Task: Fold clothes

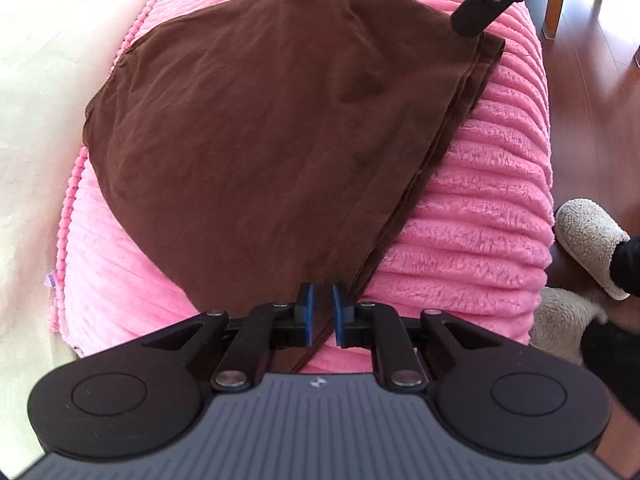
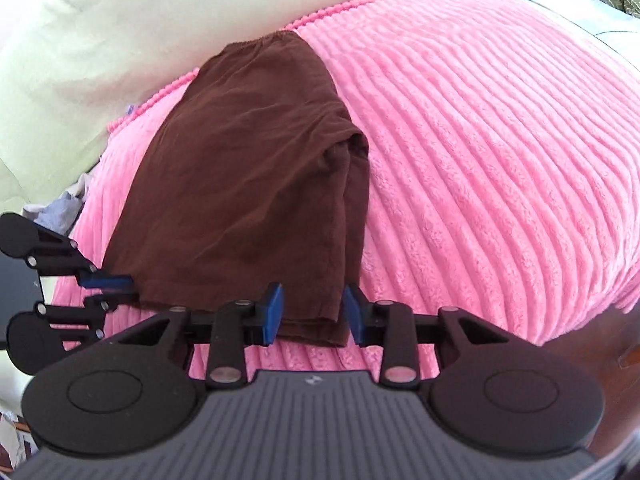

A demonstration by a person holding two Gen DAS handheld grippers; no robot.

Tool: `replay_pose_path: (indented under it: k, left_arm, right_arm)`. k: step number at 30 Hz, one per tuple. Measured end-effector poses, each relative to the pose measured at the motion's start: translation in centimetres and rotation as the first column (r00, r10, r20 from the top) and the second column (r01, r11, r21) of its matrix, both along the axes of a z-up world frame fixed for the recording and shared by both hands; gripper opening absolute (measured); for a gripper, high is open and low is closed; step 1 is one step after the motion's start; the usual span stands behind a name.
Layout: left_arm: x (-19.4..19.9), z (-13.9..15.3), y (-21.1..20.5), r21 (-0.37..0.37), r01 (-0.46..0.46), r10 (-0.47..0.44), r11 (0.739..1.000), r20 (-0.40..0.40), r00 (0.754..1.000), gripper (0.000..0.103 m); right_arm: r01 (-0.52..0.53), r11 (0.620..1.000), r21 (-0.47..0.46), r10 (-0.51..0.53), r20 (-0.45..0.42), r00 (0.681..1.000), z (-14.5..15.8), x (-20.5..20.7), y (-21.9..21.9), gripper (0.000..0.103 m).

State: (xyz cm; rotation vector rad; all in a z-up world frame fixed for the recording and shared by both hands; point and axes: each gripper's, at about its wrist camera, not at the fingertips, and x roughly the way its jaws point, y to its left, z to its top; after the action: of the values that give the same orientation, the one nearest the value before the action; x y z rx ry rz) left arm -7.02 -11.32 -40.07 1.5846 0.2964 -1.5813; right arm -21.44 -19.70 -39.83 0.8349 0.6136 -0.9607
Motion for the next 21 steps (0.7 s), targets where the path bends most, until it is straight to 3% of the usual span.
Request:
replay_pose_path:
  k: [3, 4, 5, 9, 13, 16, 18, 21]
  left_arm:
    - [0.4, 0.1, -0.6, 0.007, -0.020, 0.020, 1.000, -0.027, 0.999, 0.023]
    - [0.3, 0.3, -0.7, 0.010, -0.020, 0.020, 1.000, -0.033, 0.999, 0.024]
    - [0.4, 0.7, -0.8, 0.013, -0.011, 0.012, 1.000, -0.039, 0.999, 0.025]
    - [0.9, 1.7, -0.8, 0.020, 0.038, -0.037, 0.999, -0.059, 0.998, 0.025]
    - [1.7, 1.2, -1.7, 0.039, 0.054, -0.051, 0.998, -0.080, 0.995, 0.027]
    - [2.1, 1.1, -1.9, 0.065, 0.061, -0.055, 0.996, -0.084, 0.995, 0.031]
    - [2.3, 1.4, -1.7, 0.080, 0.075, -0.068, 0.994, -0.079, 0.995, 0.033]
    - [2.7, 2.6, -0.9, 0.071, 0.112, -0.108, 0.991, -0.061, 0.992, 0.033]
  right_arm:
    - [0.036, 0.999, 0.017, -0.037, 0.020, 0.999, -1.0, 0.1, -0.2, 0.027]
    - [0.048, 0.999, 0.022, -0.048, 0.026, 0.999, -1.3, 0.1, -0.2, 0.005]
    - [0.060, 0.998, 0.027, -0.061, 0.035, 0.997, -1.4, 0.1, -0.1, 0.003]
    - [0.146, 0.986, 0.081, -0.154, 0.105, 0.983, 0.1, -0.8, 0.8, 0.003]
    - [0.236, 0.957, 0.167, -0.252, 0.080, 0.965, -1.8, -1.6, 1.4, 0.002]
    - [0.248, 0.950, 0.188, -0.264, 0.062, 0.963, -3.4, -1.3, 1.0, 0.002]
    - [0.219, 0.953, 0.210, -0.227, 0.012, 0.974, -2.7, -0.8, 0.7, 0.004]
    - [0.225, 0.955, 0.196, -0.215, -0.072, 0.974, -0.9, -0.6, 1.0, 0.024]
